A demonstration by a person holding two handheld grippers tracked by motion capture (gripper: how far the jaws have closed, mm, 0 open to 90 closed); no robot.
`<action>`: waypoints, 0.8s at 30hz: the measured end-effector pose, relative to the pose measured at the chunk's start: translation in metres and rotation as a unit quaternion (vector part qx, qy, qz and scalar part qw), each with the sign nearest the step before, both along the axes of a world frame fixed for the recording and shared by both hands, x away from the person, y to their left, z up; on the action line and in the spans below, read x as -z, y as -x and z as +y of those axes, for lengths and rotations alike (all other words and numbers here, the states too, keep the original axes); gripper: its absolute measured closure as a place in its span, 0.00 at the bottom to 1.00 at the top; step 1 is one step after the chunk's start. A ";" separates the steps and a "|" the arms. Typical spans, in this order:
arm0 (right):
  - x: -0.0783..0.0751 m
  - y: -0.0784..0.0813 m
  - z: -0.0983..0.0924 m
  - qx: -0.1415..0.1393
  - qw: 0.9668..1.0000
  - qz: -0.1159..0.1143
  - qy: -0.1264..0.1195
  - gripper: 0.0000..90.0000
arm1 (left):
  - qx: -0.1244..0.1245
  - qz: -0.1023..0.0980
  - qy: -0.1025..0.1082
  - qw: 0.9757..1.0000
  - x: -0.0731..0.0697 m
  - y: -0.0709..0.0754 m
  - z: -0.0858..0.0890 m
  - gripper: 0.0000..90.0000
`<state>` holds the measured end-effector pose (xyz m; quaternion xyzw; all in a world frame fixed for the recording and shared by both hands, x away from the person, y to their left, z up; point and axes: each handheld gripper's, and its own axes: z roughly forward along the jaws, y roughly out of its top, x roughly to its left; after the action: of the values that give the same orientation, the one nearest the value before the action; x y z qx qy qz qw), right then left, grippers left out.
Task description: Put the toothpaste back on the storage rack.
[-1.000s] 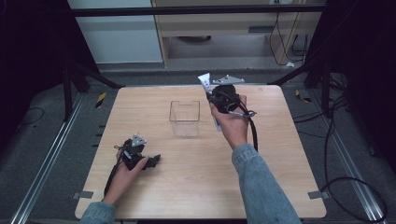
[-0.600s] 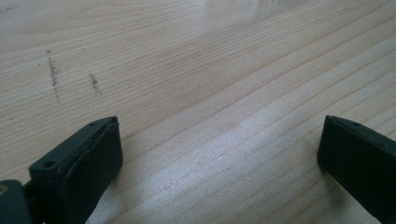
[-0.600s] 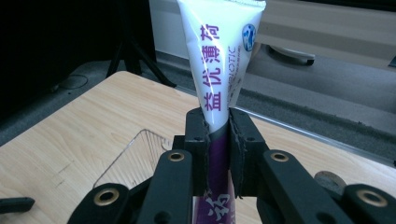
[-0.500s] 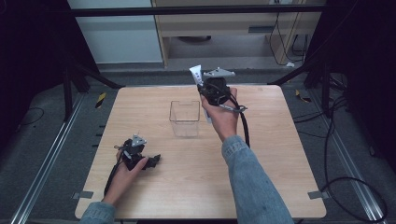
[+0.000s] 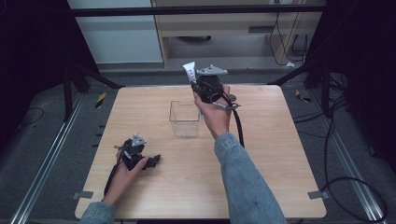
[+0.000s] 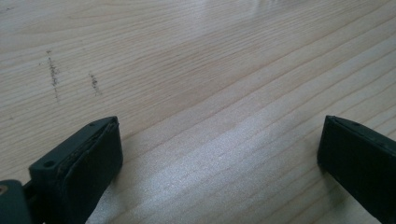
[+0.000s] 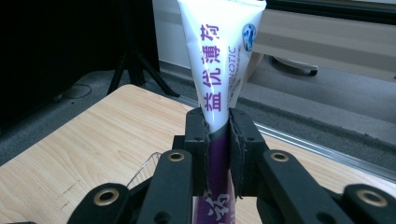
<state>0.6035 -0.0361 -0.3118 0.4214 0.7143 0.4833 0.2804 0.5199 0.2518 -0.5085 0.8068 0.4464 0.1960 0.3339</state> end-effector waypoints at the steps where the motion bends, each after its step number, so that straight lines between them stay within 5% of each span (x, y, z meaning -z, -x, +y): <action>1: 0.000 0.000 0.001 0.000 1.000 -0.001 0.000 0.88 | 0.000 0.000 0.000 1.000 0.000 0.000 0.000 0.00; 24: 0.003 -0.008 0.024 -0.010 1.000 -0.022 -0.016 0.88 | 0.000 0.000 0.000 1.000 0.000 0.000 0.000 0.00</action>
<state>0.6111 -0.0120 -0.3147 0.4080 0.7045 0.5063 0.2844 0.5199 0.2518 -0.5085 0.8067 0.4465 0.1958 0.3339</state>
